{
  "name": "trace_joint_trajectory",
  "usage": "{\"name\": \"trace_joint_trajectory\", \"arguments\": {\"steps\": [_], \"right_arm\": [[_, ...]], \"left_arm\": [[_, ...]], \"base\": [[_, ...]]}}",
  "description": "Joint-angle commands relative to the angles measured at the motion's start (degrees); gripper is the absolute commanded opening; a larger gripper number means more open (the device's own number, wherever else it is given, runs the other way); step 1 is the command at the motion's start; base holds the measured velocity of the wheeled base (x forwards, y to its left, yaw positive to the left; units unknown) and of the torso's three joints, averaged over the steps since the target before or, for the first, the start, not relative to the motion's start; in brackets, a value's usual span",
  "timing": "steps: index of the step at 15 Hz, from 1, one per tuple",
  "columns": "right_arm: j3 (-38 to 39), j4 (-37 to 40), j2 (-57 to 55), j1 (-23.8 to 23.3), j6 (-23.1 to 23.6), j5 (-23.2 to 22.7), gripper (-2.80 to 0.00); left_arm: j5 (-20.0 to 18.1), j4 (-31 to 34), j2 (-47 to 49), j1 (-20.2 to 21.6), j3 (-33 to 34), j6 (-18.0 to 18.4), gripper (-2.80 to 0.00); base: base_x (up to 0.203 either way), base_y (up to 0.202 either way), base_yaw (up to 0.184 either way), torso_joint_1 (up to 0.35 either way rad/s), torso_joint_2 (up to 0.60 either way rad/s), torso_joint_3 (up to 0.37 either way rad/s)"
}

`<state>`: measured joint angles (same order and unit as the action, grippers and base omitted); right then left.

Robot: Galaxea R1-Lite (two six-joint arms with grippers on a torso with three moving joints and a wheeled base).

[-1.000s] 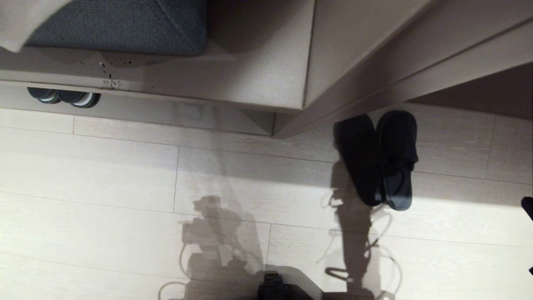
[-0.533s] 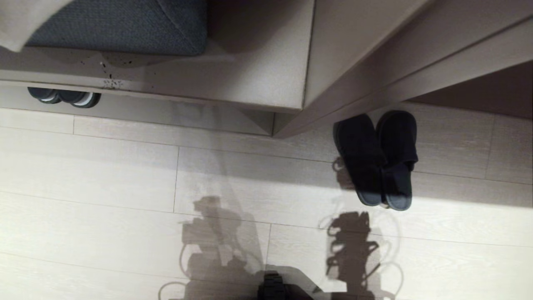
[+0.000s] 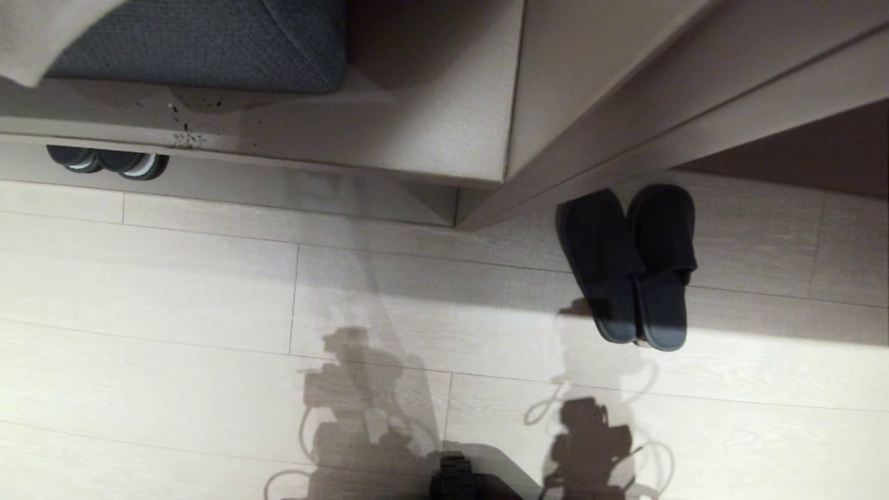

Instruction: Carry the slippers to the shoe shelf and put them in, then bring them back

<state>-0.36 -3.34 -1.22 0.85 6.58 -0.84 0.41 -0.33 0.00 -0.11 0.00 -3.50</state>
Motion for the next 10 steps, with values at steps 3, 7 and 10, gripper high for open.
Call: {"name": "trace_joint_trajectory", "arguments": {"steps": [3,7,10], "right_arm": [[0.23,2.99,1.04,0.0,-1.68,0.04,-2.8],[0.36,2.93,1.2,0.03,-6.33,0.38,-2.8],[0.36,2.81,1.22,0.03,-7.72,1.19,-2.8]], "left_arm": [[0.02,-0.02,0.09,0.02,0.0,-0.1,-2.8],[0.02,-0.02,0.0,0.02,0.08,-0.19,-2.8],[0.02,-0.02,0.07,0.02,0.0,-0.19,-2.8]], "base": [[0.0,0.0,0.0,0.0,0.0,0.0],[0.0,0.0,0.0,0.001,0.0,0.137],[0.0,0.0,0.0,0.004,0.01,0.197]]}}
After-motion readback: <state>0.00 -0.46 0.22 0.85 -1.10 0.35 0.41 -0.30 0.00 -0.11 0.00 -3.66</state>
